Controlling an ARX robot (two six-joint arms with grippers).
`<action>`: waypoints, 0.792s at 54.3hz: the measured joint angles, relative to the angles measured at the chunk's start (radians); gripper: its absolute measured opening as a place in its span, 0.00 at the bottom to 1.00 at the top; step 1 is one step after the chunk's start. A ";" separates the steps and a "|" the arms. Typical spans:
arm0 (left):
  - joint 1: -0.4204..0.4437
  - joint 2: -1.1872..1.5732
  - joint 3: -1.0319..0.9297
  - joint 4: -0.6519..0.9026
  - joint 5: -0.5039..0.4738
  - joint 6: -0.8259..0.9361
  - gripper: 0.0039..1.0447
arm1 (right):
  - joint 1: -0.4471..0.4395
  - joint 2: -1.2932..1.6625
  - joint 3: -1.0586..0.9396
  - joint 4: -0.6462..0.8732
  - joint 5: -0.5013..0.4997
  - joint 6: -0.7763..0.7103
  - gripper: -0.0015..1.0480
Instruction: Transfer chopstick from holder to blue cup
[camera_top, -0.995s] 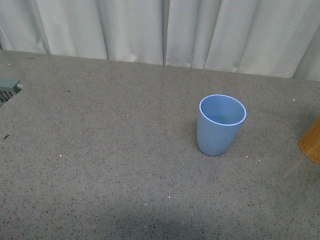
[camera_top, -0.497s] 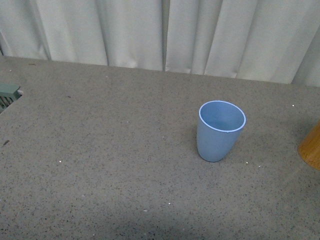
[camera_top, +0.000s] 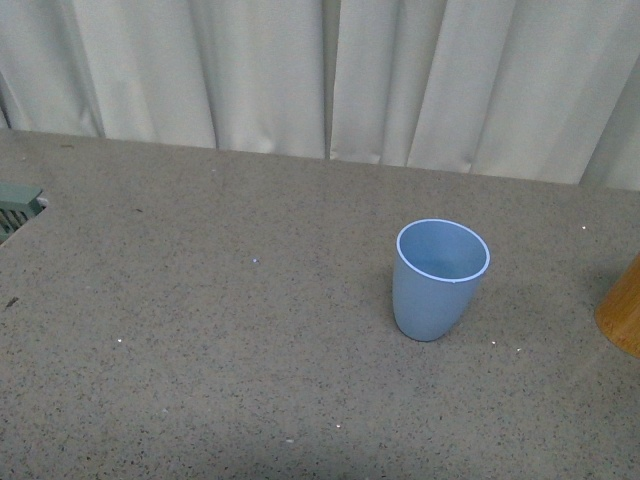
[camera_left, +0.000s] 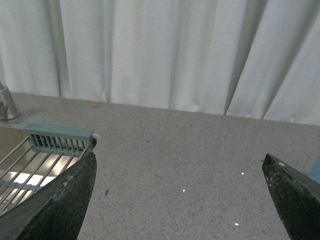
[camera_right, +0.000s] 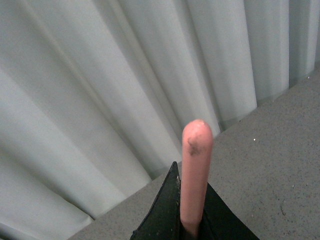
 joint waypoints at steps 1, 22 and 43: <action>0.000 0.000 0.000 0.000 0.000 0.000 0.94 | -0.002 -0.011 0.000 -0.005 -0.003 0.005 0.02; 0.000 0.000 0.000 0.000 0.000 0.000 0.94 | 0.201 -0.087 0.000 -0.032 0.071 0.071 0.02; 0.000 0.000 0.000 0.000 0.000 0.000 0.94 | 0.476 0.116 0.073 0.024 0.230 0.098 0.02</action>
